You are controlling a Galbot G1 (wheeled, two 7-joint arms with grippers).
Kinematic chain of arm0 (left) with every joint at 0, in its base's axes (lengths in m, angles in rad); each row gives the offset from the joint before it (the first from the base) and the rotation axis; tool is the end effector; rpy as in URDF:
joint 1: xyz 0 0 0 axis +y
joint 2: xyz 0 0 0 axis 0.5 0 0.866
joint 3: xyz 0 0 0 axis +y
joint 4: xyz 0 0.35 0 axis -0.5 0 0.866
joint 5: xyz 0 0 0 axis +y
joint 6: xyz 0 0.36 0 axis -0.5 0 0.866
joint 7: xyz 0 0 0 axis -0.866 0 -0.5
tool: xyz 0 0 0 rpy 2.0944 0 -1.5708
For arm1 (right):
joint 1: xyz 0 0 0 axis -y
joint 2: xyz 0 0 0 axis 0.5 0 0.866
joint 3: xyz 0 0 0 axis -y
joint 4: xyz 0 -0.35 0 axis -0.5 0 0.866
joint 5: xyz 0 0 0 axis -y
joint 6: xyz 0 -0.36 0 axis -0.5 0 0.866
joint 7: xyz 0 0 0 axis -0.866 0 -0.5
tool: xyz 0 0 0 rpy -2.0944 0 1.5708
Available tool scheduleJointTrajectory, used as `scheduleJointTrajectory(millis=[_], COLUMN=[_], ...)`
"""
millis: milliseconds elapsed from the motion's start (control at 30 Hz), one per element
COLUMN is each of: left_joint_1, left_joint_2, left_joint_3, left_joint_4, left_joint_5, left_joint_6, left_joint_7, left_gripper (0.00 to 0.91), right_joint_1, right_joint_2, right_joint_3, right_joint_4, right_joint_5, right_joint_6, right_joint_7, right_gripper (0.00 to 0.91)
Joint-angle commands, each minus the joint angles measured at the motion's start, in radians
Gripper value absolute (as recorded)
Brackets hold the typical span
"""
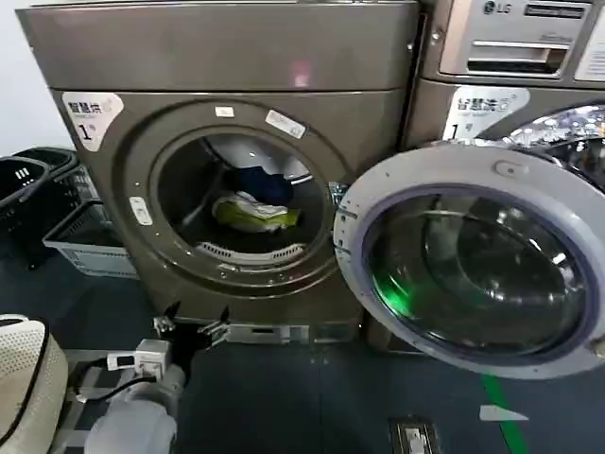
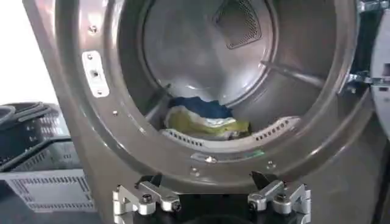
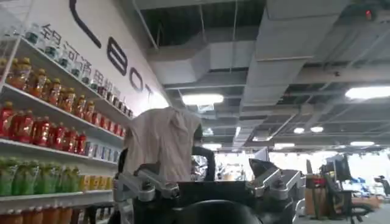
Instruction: Grasp the clothes from the dryer.
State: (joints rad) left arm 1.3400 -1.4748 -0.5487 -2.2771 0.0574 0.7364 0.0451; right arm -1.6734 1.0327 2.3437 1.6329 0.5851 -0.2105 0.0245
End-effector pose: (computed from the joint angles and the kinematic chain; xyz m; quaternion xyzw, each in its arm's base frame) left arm 0.2289 0.0180 -0.1893 -0.0004 -0.9845 -0.0696 0.1607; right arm -0.1321 -0.4669 -0.0314 0.6506 0.7302 -0.1438 0.1512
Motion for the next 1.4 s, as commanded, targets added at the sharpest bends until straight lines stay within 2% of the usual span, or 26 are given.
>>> scheduleJointTrajectory(millis=[33,1400], left_joint_1=[0.001,-0.003], left_joint_2=[-0.001,0.006], left_joint_3=[0.000,0.009], left_joint_4=[0.006,0.002], left_joint_5=[0.002,0.014], left_joint_6=[0.049,0.049], left_joint_7=[0.000,-0.001], left_gripper=[0.907,0.907], right_joint_1=[0.000,-0.001], right_joint_2=[0.000,0.012], right_joint_3=[-0.001,0.001], right_joint_4=[0.000,-0.001], right_joint_5=[0.000,-0.001], right_joint_6=[0.001,0.005], right_joint_7=[0.000,-0.002], right_gripper=[0.907,0.907])
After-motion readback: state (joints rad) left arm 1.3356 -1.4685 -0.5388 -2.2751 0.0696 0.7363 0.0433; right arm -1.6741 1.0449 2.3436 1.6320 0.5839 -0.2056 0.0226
